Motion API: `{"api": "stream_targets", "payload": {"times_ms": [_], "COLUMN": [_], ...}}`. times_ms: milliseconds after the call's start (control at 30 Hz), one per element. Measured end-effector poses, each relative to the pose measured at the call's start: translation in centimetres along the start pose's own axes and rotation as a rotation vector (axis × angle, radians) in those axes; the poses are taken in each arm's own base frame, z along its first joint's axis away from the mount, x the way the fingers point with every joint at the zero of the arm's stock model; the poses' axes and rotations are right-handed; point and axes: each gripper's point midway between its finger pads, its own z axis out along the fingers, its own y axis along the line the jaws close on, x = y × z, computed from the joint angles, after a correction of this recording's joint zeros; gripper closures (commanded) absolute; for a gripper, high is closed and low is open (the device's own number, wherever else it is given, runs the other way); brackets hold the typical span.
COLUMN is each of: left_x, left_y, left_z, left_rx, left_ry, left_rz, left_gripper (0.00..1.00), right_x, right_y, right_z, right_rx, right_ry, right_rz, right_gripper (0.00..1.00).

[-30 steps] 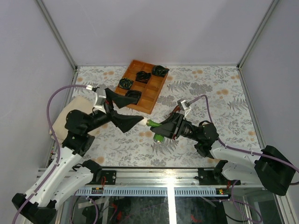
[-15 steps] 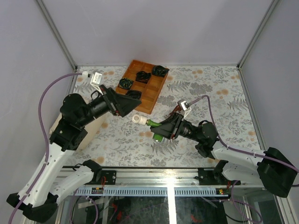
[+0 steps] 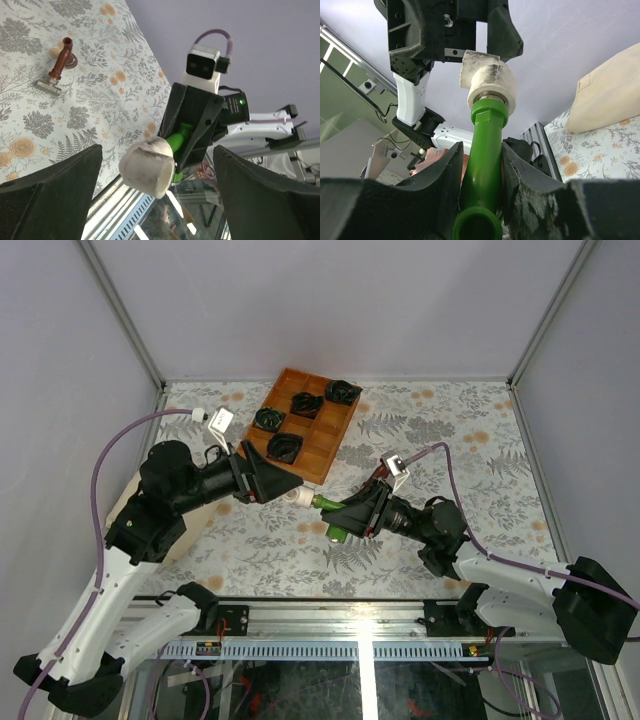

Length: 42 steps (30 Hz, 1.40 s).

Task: Install the water faucets

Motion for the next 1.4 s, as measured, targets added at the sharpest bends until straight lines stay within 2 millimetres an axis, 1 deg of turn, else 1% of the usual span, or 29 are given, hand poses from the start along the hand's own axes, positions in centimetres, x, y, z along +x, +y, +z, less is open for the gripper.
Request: {"api": "stream_targets", "payload": {"times_ms": [67,200,233,433,533,700,867,1000,1133,1233,1267,1333,1400], "left_x": [0.3,1.3,1.6,2.8,3.3,3.4,3.3,3.4,3.7,4.2,4.3,4.5,4.6], "left_y": [-0.4,-0.8,-0.9,-0.9,-0.9,-1.4,-1.8,-2.2,-2.6,-2.6,-2.5,-2.6,-2.9], "left_z": [-0.3,-0.6,-0.6,-0.1,0.0,0.0,0.1,0.0,-0.6,-1.1,-1.1,-1.4,-1.6], "left_rx": [0.024,0.073,0.085,0.136,0.162,0.208,0.270,0.351,0.438,0.509,0.527,0.572,0.609], "left_ry": [0.009,0.049,0.064,0.136,0.158,0.158,0.144,0.113,0.055,0.002,-0.011,-0.043,-0.068], "left_rz": [0.026,0.068,0.079,0.097,0.103,0.129,0.209,0.356,0.571,0.766,0.822,0.955,1.062], "left_gripper": [0.12,0.25,0.27,0.39,0.48,0.69,0.81,0.82,0.81,0.80,0.76,0.60,0.50], "right_x": [0.0,0.0,-0.1,-0.4,-0.5,-0.6,-0.7,-0.8,-0.8,-0.8,-0.8,-0.8,-0.8], "right_y": [0.0,0.1,0.2,0.8,1.0,1.5,2.0,2.6,3.2,3.5,3.7,4.0,4.3], "right_z": [0.0,0.0,0.0,0.0,0.0,-0.1,-0.1,0.0,0.1,0.1,0.0,0.0,0.0], "right_rx": [0.000,-0.004,-0.006,-0.027,-0.033,-0.052,-0.066,-0.086,-0.121,-0.137,-0.142,-0.151,-0.159], "right_ry": [0.000,0.000,-0.002,-0.011,-0.015,-0.018,-0.022,-0.022,-0.015,-0.006,-0.004,0.001,0.003], "right_rz": [0.002,0.008,0.009,0.011,0.013,0.015,0.038,0.101,0.186,0.236,0.252,0.277,0.301], "right_gripper": [1.00,1.00,1.00,1.00,1.00,1.00,1.00,1.00,1.00,1.00,1.00,1.00,1.00]}}
